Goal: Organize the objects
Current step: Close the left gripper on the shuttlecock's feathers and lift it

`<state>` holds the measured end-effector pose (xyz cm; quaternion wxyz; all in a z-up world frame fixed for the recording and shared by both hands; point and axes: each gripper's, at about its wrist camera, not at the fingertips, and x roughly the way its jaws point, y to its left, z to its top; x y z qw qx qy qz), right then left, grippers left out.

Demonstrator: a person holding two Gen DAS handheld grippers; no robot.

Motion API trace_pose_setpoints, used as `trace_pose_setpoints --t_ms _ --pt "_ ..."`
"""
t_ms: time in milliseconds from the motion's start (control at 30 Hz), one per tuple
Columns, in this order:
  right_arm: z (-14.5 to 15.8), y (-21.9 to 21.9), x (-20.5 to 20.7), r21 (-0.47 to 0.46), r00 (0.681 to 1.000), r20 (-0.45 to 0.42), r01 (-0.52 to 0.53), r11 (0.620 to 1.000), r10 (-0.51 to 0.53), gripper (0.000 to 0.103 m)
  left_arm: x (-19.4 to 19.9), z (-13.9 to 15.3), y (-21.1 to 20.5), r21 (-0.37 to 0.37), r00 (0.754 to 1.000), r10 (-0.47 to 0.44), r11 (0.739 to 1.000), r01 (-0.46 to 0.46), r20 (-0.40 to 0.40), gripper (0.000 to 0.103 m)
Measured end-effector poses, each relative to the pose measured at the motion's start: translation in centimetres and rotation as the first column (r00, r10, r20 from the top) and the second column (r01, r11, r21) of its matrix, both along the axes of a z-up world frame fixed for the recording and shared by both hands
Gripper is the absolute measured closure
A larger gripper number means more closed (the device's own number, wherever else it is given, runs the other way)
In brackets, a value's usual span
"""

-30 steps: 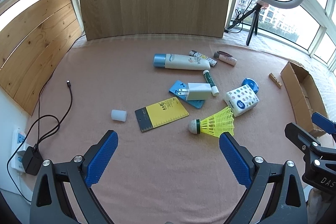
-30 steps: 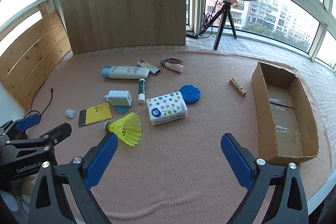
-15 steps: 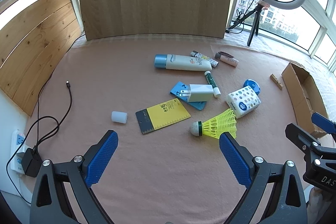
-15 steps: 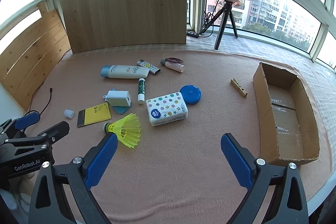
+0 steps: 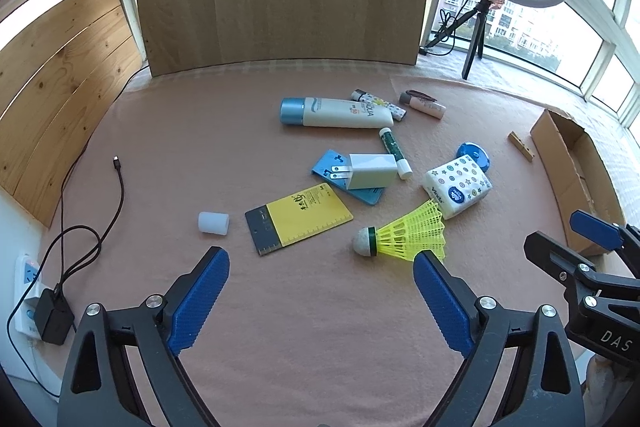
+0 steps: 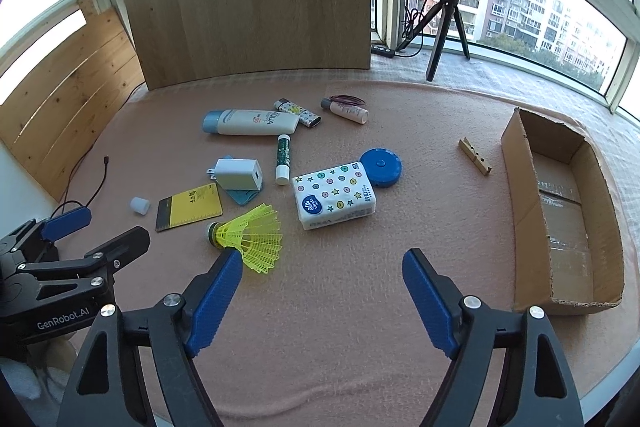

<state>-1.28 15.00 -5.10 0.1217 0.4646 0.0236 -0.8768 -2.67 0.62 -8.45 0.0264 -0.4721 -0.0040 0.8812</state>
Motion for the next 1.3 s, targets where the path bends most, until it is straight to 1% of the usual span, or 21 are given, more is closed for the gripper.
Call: trace_pose_setpoints --t_ms 233,367,467,600,667,700,800,867,967,1000,1067,1100,1133,1167,1300 --pt "-0.4 -0.5 -0.4 -0.011 1.0 0.02 -0.018 1.0 0.019 0.03 -0.5 -0.8 0.3 -0.005 1.0 -0.019 1.0 0.019 0.009 0.013" --pt "-0.5 -0.9 -0.8 -0.029 0.998 0.039 -0.038 0.999 0.039 0.037 -0.9 -1.6 0.3 -0.008 0.999 -0.026 1.0 0.026 0.02 0.021" --pt "-0.7 -1.3 -1.1 -0.042 0.997 0.053 -0.052 0.998 0.054 0.04 -1.1 -2.0 0.5 -0.009 0.999 -0.038 0.999 0.038 0.022 0.025" --pt "-1.1 -2.0 -1.5 -0.047 0.995 0.068 -0.075 0.996 0.078 0.045 -1.3 -3.0 0.9 0.01 0.997 -0.062 0.998 0.061 0.044 0.026" --pt "-1.5 -2.3 -1.7 -0.056 0.992 0.082 -0.088 0.995 0.093 0.051 -1.5 -3.7 1.1 0.027 0.995 -0.079 0.997 0.077 0.061 0.027" --pt "-1.7 -2.5 -1.8 -0.061 0.991 0.092 -0.096 0.993 0.102 0.052 -1.6 -3.9 1.1 0.036 0.994 -0.084 0.996 0.082 0.068 0.027" --pt "-2.4 -2.9 -2.4 -0.09 0.984 0.126 -0.116 0.989 0.127 0.056 -2.0 -4.8 1.2 0.087 0.99 -0.112 0.991 0.104 0.09 0.028" --pt "-3.1 -3.2 -2.9 -0.108 0.976 0.156 -0.134 0.985 0.15 0.059 -2.2 -5.5 1.4 0.107 0.987 -0.125 0.988 0.114 0.102 0.028" --pt "-4.2 -3.6 -3.7 -0.139 0.962 0.207 -0.151 0.979 0.178 0.065 -2.5 -6.4 1.9 0.114 0.982 -0.15 0.984 0.137 0.112 0.028" --pt "-4.6 -3.7 -4.0 -0.144 0.958 0.22 -0.152 0.978 0.182 0.067 -2.6 -6.7 2.2 0.109 0.98 -0.16 0.983 0.147 0.116 0.028" --pt "-5.3 -3.9 -4.5 -0.153 0.951 0.243 -0.157 0.976 0.191 0.072 -2.6 -7.1 2.7 0.094 0.978 -0.174 0.982 0.164 0.114 0.028" --pt "-5.5 -3.9 -4.7 -0.157 0.948 0.254 -0.158 0.975 0.194 0.073 -2.7 -7.1 2.8 0.092 0.978 -0.18 0.981 0.17 0.11 0.028" --pt "-5.7 -4.1 -4.9 -0.163 0.944 0.262 -0.162 0.973 0.201 0.075 -2.7 -7.3 3.1 0.092 0.976 -0.191 0.979 0.182 0.107 0.031" --pt "-5.9 -4.2 -5.0 -0.165 0.941 0.267 -0.167 0.972 0.207 0.076 -2.8 -7.3 3.3 0.092 0.974 -0.2 0.977 0.19 0.106 0.036" --pt "-6.4 -4.9 -5.5 -0.167 0.931 0.282 -0.19 0.967 0.232 0.08 -3.5 -8.2 3.8 0.093 0.965 -0.233 0.971 0.222 0.123 0.045"
